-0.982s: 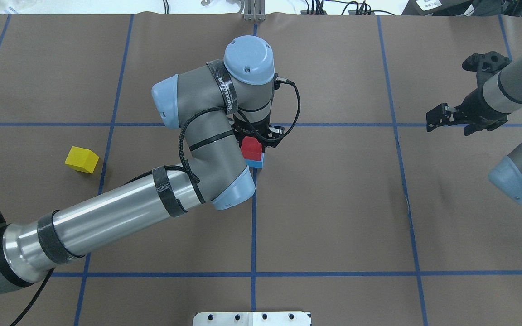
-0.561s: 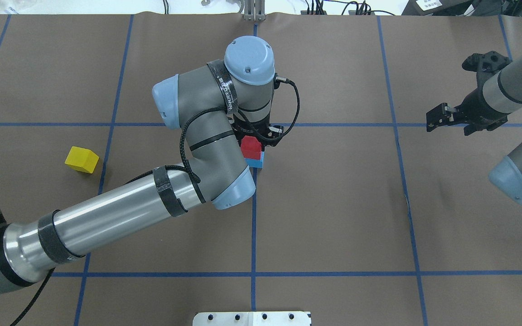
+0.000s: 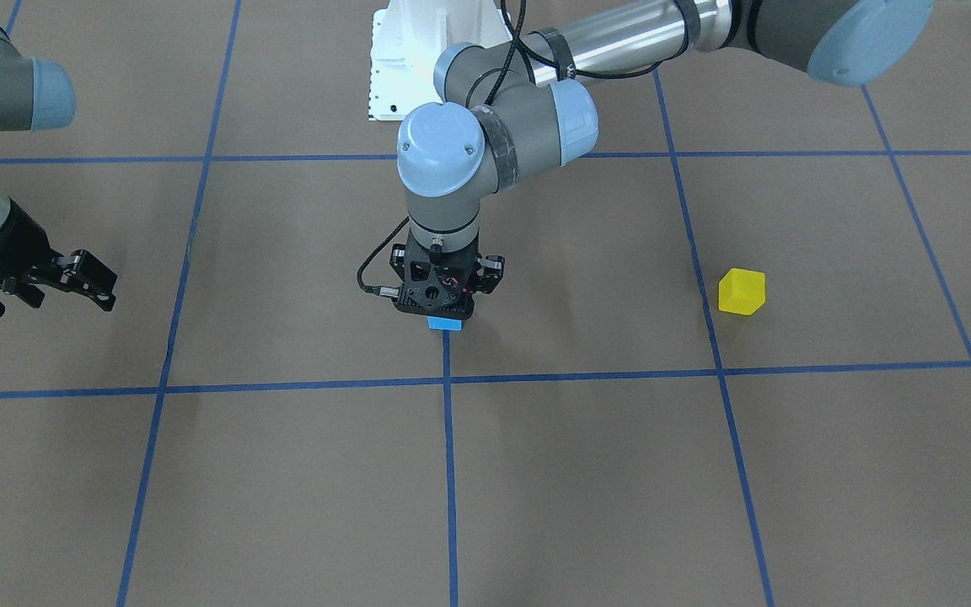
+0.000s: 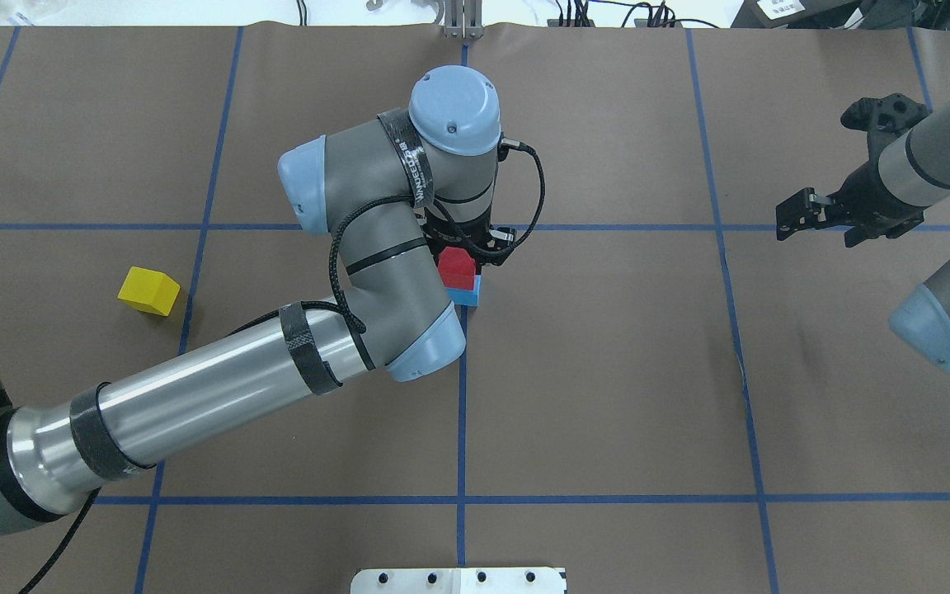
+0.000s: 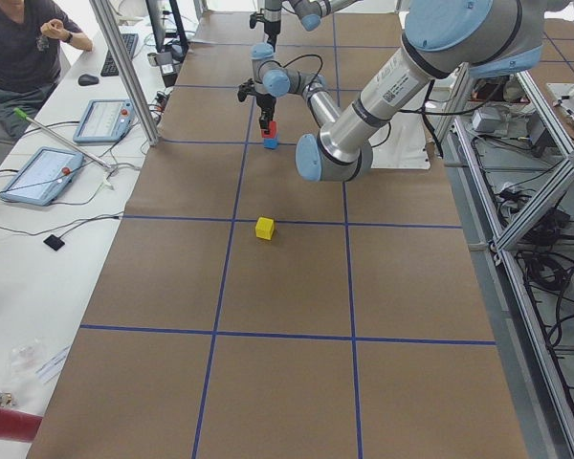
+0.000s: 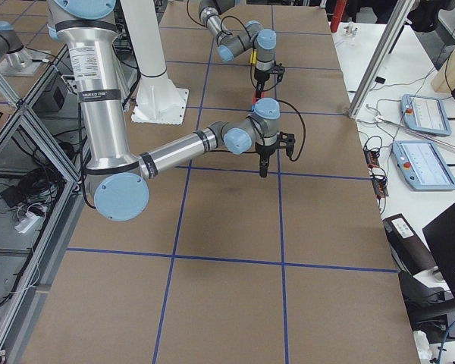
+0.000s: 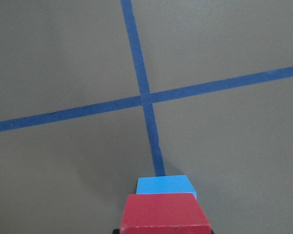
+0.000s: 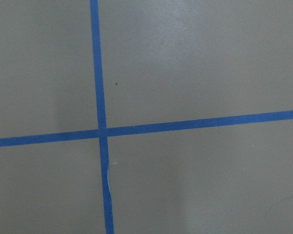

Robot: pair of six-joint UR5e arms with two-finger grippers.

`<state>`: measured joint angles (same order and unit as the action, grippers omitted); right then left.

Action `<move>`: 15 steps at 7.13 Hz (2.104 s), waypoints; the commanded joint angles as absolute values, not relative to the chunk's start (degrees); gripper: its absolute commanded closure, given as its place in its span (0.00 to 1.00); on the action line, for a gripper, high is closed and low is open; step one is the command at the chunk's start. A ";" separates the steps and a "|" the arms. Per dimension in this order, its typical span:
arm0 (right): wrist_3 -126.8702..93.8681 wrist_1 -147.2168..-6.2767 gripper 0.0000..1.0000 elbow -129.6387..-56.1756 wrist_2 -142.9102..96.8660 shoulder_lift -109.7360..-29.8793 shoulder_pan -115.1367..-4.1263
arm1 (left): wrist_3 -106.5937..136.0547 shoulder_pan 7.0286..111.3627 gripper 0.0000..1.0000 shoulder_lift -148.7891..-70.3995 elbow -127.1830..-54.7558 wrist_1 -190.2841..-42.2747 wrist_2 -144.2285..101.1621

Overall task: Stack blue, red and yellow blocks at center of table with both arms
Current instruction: 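Lower the red cube onto the blue cube and open the left gripper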

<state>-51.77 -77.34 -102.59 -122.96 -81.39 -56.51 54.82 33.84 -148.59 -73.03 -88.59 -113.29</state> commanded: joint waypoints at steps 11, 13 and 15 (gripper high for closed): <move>-51.77 -77.34 0.00 -102.04 -122.87 -81.21 -56.43 | 55.46 33.66 1.00 -149.41 -71.72 -88.59 -112.94; -51.77 -77.34 0.00 -101.95 -122.87 -81.21 -56.43 | 57.72 32.96 0.37 -149.15 -71.63 -91.12 -112.94; -51.77 -77.34 0.00 -101.95 -122.78 -81.21 -56.43 | 60.03 32.43 0.01 -148.62 -71.63 -92.99 -112.42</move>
